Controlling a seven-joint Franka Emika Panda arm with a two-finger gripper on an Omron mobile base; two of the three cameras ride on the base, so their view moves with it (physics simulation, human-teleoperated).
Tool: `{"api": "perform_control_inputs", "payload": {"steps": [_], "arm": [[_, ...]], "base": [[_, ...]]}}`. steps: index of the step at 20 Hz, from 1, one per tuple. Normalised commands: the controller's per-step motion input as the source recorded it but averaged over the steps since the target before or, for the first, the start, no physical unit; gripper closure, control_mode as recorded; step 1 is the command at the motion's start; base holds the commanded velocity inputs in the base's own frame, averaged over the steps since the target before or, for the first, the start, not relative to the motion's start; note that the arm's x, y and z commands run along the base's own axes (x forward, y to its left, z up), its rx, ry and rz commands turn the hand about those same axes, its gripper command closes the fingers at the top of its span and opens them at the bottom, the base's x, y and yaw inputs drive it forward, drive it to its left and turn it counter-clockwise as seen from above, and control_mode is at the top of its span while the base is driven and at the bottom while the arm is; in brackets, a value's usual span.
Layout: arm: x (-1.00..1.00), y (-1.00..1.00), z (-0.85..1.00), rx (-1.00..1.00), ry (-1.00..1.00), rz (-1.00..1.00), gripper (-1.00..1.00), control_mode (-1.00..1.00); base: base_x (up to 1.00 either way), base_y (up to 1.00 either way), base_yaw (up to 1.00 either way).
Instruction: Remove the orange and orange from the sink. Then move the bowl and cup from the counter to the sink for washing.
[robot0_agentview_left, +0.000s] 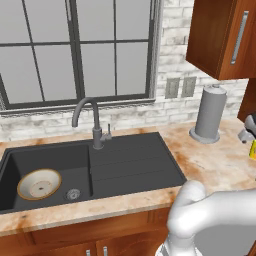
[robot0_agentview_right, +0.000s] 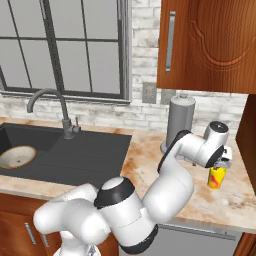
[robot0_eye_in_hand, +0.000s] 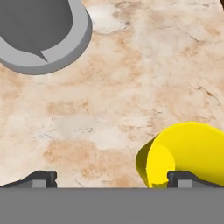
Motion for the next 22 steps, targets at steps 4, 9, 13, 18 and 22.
{"api": "perform_control_inputs", "payload": {"steps": [4, 9, 13, 18, 22], "arm": [[0.16, -0.04, -0.15, 0.0, 0.03, 0.0, -1.0, -1.0], [0.15, -0.09, -0.15, 0.0, 0.02, 0.0, -1.0, -1.0], [0.13, -0.12, -0.11, 0.0, 0.0, 0.0, -1.0, -1.0], [0.11, -0.14, -0.09, 0.0, 0.0, 0.0, -1.0, -1.0], [0.01, -0.08, -0.22, 0.0, 0.03, 0.0, -1.0, -1.0]], "base": [[0.0, 0.0, 0.0], [0.0, 0.0, 0.0], [0.0, 0.0, 0.0], [0.0, 0.0, 0.0], [0.0, 0.0, 0.0]]}}
